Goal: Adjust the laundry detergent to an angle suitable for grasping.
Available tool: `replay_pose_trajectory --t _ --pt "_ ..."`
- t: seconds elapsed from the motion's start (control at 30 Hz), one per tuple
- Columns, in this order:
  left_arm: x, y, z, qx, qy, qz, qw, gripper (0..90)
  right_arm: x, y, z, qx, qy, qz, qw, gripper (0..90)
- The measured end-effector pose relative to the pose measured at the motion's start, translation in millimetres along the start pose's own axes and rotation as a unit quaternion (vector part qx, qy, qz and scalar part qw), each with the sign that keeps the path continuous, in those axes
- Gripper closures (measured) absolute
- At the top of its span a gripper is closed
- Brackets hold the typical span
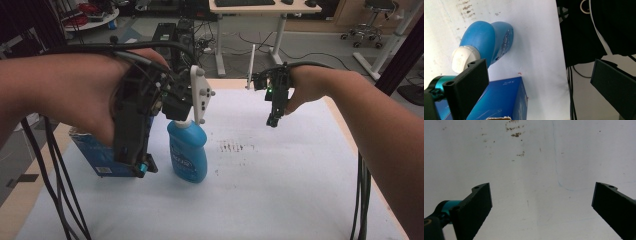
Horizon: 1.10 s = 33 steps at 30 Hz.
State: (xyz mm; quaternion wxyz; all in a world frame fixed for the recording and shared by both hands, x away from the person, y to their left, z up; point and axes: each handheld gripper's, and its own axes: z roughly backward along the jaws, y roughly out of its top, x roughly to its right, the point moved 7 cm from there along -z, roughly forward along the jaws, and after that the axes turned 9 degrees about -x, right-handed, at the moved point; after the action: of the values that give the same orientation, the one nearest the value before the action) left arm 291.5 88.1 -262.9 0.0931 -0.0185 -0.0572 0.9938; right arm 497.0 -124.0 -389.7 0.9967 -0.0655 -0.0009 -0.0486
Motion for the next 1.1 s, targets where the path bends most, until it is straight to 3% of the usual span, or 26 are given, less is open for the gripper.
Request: replay_pose_trajectory --t 0.27,0.53,1.1 --pt "3.3 1.1 0.2 0.0 0.0 -0.001 1.0 1.7 -2.0 -5.7 1.5 -0.003 -0.003 -0.006 1.0 1.9" --pt "4.7 -3.2 -2.5 -0.001 -0.004 0.007 1.0 1.7 -5.1 -0.9 2.4 -0.002 -0.008 0.008 0.9999 1.9" --pt "3.5 -1.7 1.8 0.0 -0.002 0.002 1.0 1.7 -0.4 -3.3 7.4 0.012 -0.011 -0.006 0.9999 1.9"
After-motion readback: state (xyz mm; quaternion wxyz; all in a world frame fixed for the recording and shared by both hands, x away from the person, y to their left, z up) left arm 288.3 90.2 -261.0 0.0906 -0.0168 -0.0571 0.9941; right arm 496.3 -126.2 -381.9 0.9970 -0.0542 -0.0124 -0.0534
